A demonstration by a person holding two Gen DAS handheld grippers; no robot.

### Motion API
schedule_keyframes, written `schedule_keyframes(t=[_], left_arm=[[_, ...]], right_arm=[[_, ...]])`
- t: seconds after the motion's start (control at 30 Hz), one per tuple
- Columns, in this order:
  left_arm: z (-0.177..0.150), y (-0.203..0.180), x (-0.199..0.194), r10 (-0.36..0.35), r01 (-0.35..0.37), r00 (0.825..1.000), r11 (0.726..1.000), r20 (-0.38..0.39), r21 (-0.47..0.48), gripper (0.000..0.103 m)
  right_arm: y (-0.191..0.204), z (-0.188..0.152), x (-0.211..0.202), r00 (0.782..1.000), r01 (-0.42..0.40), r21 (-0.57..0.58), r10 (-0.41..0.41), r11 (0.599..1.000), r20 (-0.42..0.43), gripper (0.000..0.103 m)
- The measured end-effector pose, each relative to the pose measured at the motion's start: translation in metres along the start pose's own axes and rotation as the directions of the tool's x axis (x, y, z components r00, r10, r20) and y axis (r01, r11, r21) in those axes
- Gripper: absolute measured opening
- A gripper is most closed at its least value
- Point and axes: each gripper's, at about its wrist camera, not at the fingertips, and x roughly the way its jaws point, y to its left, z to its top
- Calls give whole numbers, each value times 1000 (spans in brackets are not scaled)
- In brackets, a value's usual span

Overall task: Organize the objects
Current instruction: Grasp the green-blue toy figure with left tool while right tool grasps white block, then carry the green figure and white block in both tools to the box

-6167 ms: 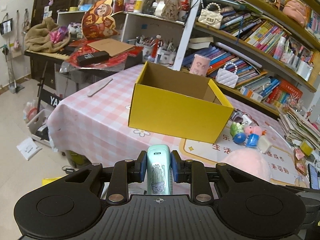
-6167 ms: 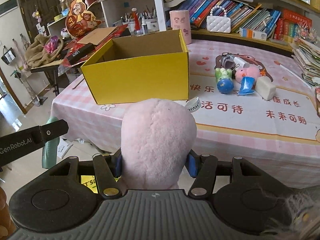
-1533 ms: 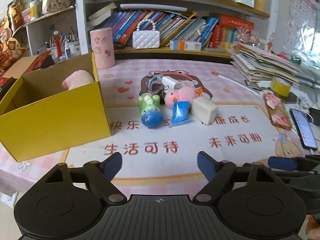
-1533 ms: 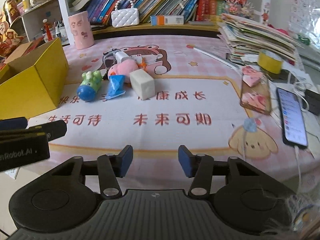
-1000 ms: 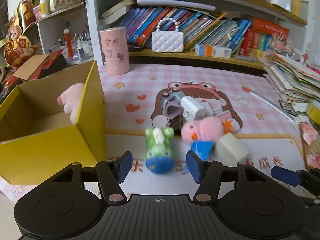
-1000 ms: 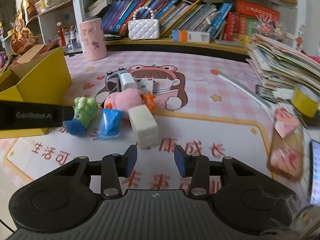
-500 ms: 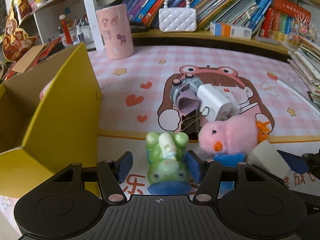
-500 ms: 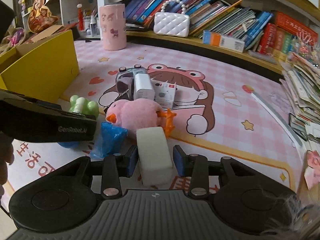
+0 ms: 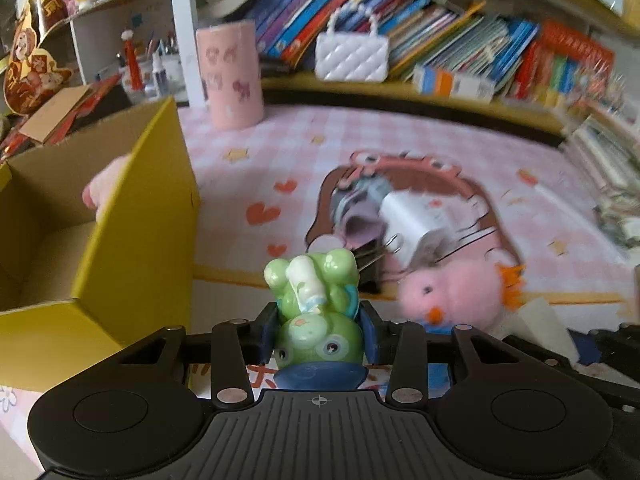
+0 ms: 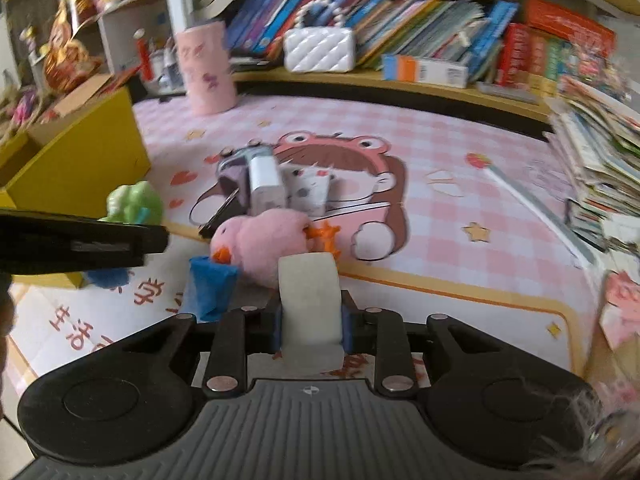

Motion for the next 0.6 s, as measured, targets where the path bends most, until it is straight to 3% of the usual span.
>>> schedule_keyframes(t=[0.27, 0.6], left_arm=[[-15, 2, -46, -113, 115, 993, 991, 30, -73, 39], [-52, 15, -87, -201, 205, 979, 974, 42, -102, 39]], right_arm=[[-5, -17, -35, 999, 41, 59, -40, 997, -16, 25], [31, -46, -84, 999, 33, 44, -32, 999, -21, 24]])
